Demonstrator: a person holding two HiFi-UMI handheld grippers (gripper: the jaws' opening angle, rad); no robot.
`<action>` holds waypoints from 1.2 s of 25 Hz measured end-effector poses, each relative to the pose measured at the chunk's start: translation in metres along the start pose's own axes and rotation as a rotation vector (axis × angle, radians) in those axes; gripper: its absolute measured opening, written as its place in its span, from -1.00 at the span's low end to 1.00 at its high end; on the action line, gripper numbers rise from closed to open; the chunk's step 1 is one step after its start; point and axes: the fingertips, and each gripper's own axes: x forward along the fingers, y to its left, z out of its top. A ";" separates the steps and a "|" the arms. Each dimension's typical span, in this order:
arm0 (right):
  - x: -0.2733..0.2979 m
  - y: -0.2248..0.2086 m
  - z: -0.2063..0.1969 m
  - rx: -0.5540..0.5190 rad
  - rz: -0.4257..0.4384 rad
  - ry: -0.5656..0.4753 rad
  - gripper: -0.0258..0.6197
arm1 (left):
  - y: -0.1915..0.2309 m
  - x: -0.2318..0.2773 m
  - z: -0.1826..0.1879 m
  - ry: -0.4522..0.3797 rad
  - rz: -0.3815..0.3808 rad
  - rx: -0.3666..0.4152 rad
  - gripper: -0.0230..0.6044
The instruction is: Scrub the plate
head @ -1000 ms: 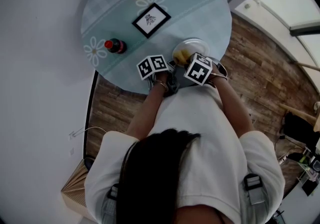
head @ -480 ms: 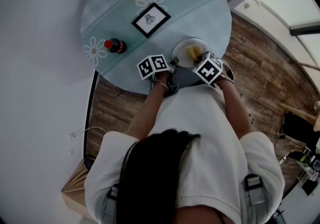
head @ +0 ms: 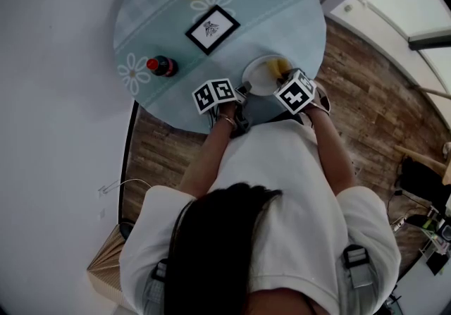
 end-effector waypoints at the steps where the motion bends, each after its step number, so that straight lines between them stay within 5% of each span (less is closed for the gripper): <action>1: 0.002 0.000 0.002 -0.007 -0.003 0.006 -0.72 | 0.000 0.000 0.000 0.000 0.000 0.001 -0.78; 30: 0.016 0.063 0.043 -0.111 0.133 -0.069 -0.72 | 0.000 0.001 0.002 -0.001 -0.002 -0.004 -0.78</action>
